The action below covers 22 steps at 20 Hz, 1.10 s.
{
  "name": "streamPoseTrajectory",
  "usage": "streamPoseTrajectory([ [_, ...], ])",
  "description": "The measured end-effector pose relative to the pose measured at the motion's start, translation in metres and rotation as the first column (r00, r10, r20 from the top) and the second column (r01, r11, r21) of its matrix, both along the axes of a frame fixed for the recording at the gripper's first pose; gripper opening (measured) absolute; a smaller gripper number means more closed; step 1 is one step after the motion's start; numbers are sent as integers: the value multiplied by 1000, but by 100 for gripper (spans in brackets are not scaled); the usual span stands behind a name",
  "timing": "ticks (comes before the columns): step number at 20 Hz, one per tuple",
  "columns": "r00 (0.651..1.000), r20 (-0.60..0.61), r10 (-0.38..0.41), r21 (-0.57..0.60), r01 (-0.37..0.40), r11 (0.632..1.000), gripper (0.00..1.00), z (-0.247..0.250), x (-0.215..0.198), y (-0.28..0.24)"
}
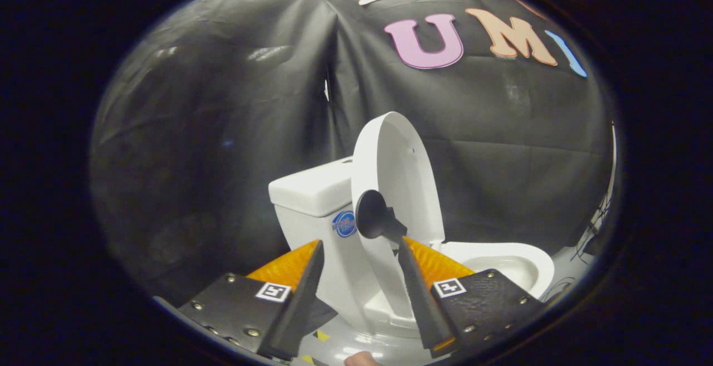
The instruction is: Open the toilet lid.
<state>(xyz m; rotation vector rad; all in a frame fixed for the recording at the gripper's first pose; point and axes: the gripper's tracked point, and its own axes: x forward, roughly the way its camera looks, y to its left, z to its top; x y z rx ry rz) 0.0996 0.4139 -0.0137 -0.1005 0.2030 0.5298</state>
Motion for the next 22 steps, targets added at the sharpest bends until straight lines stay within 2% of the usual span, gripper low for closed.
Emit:
streamPoseTrajectory([
  [3,1000,5,-1,16,1,1000,94,12,-5,-9],
  [4,1000,10,-2,20,2,1000,99,15,-5,-13],
  [15,996,19,-89,69,87,994,98,50,-6,-88],
  [22,991,34,-128,39,127,991,99,56,-10,-124],
])
